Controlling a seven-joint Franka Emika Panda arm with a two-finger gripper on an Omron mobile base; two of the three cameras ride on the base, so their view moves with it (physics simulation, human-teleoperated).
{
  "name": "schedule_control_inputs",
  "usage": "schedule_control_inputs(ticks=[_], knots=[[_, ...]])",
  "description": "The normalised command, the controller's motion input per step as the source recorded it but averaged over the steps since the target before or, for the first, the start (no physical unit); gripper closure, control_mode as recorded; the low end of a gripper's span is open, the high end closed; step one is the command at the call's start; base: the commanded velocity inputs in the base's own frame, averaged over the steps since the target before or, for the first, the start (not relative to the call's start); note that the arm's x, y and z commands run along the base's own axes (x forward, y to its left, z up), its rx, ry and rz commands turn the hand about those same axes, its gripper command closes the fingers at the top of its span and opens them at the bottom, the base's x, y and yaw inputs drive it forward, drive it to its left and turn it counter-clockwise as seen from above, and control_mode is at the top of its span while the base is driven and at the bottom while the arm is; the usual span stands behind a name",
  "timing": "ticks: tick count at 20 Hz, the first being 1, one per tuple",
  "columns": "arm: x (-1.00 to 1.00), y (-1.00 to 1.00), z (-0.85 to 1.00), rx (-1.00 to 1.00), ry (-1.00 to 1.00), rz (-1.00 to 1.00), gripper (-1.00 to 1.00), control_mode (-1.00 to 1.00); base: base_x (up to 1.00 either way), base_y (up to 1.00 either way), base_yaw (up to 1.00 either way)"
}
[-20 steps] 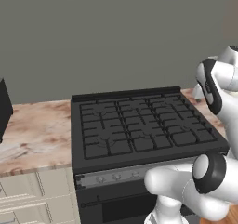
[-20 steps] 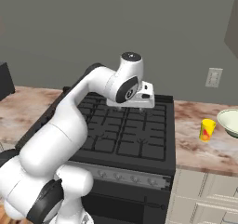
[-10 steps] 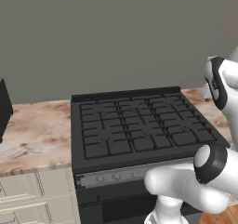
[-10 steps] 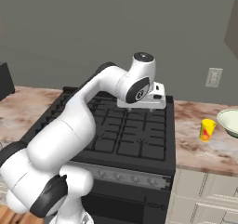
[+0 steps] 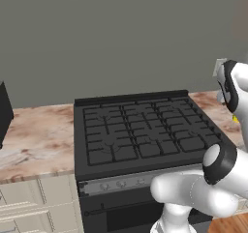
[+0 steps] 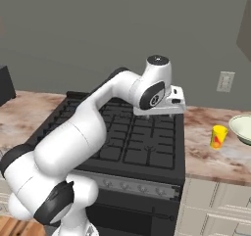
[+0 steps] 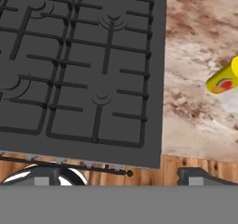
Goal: Pick the cup and bowl from the counter and place them on the counter next to the sink.
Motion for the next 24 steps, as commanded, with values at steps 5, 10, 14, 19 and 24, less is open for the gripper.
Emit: schedule_control_inputs(ticks=[5, 10, 14, 19, 24], knots=[[0.0, -0.3, 0.0, -0.09, -0.05, 0.0, -1.0, -1.0, 0.0, 0.0, 0.0], [0.0, -0.12, 0.0, -0.03, -0.11, 0.0, -1.0, -1.0, 0.0, 0.0, 0.0], [0.0, 0.0, 0.0, 0.0, -0.12, -0.04, -1.0, -1.0, 0.0, 0.0, 0.0], [0.0, -0.04, -0.1, 0.0, -0.01, -0.13, -1.0, -1.0, 0.0, 0.0, 0.0], [0.19, -0.04, -0.11, 0.0, 0.04, -0.23, -1.0, -1.0, 0.0, 0.0, 0.0]])
